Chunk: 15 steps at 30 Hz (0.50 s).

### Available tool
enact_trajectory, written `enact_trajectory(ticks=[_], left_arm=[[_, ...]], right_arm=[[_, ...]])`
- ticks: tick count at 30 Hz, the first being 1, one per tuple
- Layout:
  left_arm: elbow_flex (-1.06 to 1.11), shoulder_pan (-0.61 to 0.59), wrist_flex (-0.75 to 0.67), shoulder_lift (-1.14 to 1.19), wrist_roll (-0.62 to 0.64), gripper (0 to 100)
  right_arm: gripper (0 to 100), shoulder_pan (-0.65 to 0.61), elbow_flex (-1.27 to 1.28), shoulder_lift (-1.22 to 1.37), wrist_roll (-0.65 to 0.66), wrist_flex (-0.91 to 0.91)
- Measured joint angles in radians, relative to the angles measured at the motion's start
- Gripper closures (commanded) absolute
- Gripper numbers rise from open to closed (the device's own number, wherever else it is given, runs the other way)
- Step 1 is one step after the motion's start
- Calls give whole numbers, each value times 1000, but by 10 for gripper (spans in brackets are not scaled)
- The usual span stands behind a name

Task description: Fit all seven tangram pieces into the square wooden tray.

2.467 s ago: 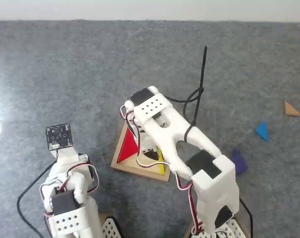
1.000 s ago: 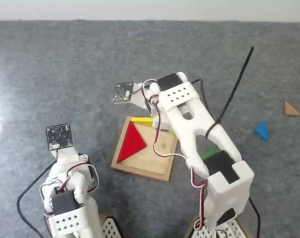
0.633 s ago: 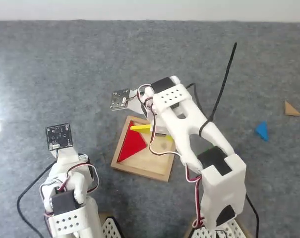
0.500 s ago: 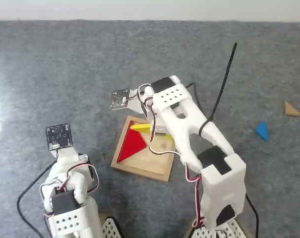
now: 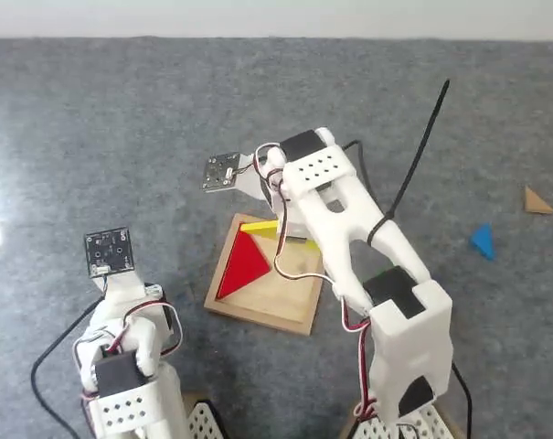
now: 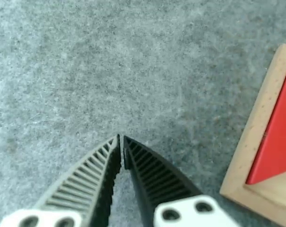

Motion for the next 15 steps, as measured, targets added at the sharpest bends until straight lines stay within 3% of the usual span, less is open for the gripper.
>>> enact_trajectory(ticks=[15], left_arm=[[0,0,0,0,0,987]], right_arm=[[992,44,-118,129,0,21]])
